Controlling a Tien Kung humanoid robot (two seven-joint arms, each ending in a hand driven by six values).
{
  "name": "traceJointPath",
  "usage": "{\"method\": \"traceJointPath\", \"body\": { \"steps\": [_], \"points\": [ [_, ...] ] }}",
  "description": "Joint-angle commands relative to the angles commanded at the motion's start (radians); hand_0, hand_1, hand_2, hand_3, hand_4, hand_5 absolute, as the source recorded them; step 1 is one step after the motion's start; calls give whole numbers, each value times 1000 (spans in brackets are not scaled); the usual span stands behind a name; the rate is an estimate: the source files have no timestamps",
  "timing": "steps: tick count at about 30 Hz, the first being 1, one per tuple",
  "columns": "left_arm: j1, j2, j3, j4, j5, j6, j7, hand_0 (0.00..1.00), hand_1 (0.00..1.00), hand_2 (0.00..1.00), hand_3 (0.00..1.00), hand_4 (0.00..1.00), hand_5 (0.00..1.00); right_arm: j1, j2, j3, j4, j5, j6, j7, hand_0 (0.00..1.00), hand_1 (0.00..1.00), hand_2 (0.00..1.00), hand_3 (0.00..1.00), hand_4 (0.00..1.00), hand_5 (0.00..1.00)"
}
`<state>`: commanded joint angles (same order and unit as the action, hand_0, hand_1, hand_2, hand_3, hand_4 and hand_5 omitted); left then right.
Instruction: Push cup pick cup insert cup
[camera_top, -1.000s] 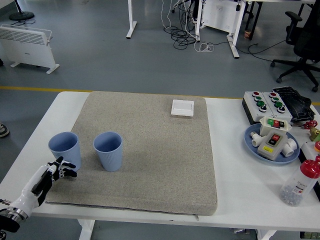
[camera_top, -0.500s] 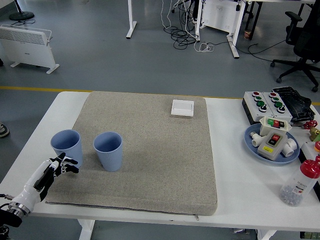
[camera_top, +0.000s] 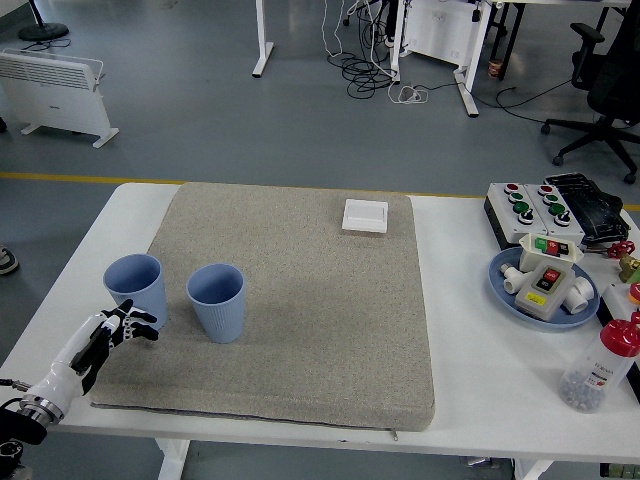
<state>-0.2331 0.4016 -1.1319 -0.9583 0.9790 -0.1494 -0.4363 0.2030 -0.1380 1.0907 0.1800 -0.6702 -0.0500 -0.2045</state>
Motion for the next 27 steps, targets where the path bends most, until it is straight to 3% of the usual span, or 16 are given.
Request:
{"method": "traceJointPath", "body": {
  "steps": [27],
  "points": [
    [-158, -21, 89, 159, -21, -9, -19, 710, 481, 460, 495, 545, 998, -3, 6, -11, 0, -2, 1, -3, 745, 696, 685, 582, 190, 539]
  ]
}}
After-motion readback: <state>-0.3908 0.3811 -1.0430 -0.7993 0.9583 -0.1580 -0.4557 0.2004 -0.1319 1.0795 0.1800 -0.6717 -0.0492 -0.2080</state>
